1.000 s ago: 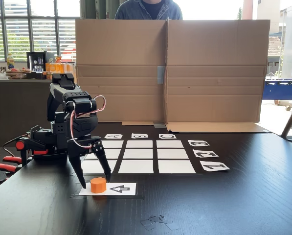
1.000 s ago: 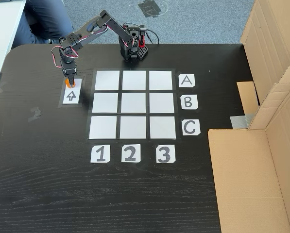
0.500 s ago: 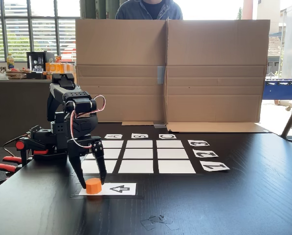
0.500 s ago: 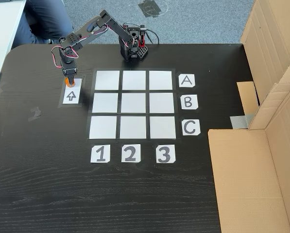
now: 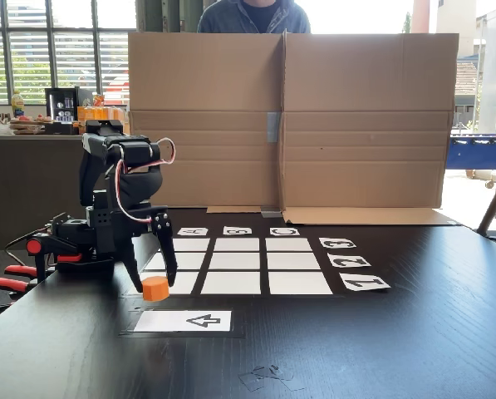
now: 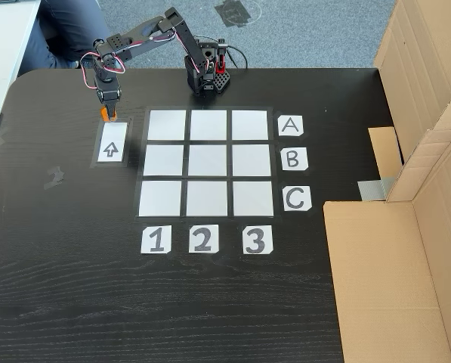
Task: Pick up the round, orange token and place it in the grid on square A1.
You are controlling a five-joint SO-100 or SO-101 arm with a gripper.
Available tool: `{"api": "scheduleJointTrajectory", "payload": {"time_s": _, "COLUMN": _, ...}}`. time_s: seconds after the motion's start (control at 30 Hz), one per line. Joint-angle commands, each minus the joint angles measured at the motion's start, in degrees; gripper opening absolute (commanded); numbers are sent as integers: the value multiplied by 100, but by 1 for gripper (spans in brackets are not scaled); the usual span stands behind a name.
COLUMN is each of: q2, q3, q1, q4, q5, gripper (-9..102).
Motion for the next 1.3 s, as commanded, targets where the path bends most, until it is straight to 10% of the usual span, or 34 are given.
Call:
{"api": "scheduleJointTrajectory", "payload": {"time_s": 0.0, "q2": 694, "q3": 35, "q1": 53, "q4": 237, "q5": 272, "gripper": 4}}
{"api": "scheduleJointTrajectory", "payload": {"time_s": 1.27, "q2": 5827, "q3": 5599, "q1": -984, "q4": 18, "q5": 220, "gripper": 4}}
